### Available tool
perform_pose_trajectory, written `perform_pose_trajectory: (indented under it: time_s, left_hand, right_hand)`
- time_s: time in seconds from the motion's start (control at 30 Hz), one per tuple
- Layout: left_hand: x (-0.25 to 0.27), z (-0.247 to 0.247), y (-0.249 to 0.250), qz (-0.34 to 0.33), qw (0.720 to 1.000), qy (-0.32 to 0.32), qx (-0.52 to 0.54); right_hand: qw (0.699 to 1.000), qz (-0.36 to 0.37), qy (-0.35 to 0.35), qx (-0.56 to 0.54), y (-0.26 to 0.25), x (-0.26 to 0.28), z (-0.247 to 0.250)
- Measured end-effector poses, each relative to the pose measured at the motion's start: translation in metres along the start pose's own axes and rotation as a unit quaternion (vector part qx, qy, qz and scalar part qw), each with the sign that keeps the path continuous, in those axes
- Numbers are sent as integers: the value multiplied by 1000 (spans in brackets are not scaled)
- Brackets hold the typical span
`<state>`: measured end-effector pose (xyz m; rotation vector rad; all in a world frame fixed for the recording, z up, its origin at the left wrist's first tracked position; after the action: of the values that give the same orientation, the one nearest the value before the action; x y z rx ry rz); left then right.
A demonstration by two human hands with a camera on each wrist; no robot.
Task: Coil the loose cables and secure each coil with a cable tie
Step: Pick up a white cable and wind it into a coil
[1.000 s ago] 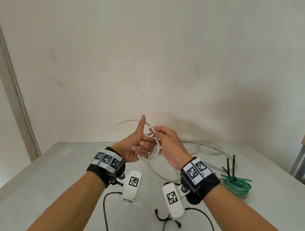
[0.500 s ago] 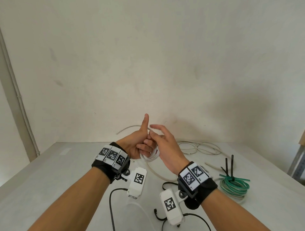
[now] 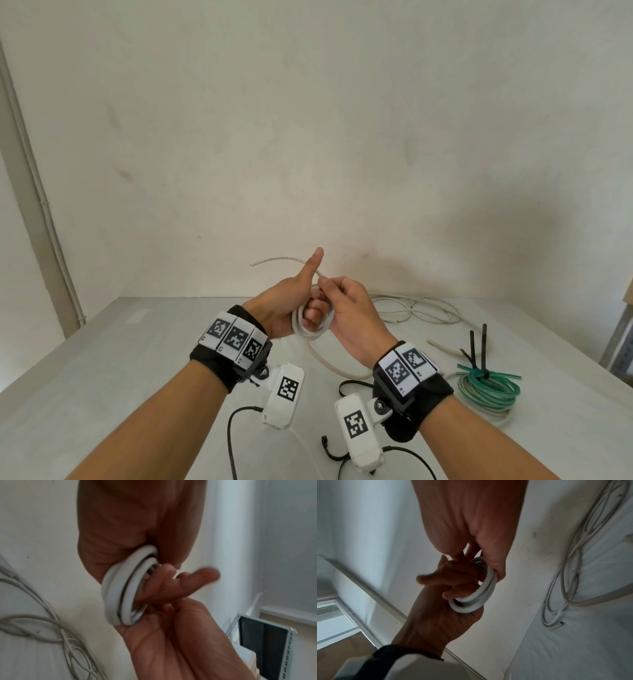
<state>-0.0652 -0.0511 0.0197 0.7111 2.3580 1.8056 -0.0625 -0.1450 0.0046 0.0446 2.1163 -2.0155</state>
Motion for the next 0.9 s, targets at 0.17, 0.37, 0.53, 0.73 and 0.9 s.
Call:
perform_pose_trajectory:
  time_s: [0.17, 0.37, 0.53, 0.73, 0.9]
  left_hand:
    - [1, -1, 10, -91, 989, 77, -82]
    - [2, 3, 16, -121, 975, 131, -132]
    - [4, 8, 21, -212, 948, 196, -130]
    - [2, 16, 19, -208, 956, 171, -116]
    - [3, 10, 9, -170, 973, 103, -116]
  right_hand:
    - [999, 26, -24, -1, -11, 4, -7]
    - [999, 32, -21, -24, -14, 6, -8]
    - [999, 39, -2, 21, -18, 4, -5]
    - [999, 15, 32, 19, -5, 0, -2]
    - [996, 12, 66, 59, -1, -3, 6]
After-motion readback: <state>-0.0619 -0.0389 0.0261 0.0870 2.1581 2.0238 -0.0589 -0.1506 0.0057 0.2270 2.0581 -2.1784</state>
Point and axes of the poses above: each hand's wrist, its own x-axis away from the middle knuckle, its own z-axis out of the back of the hand, y = z × x, the point moved 7 cm from there along -x, towards the middle knuckle, and after that the axes turned 15 degrees about x, right-handed, at the moved point
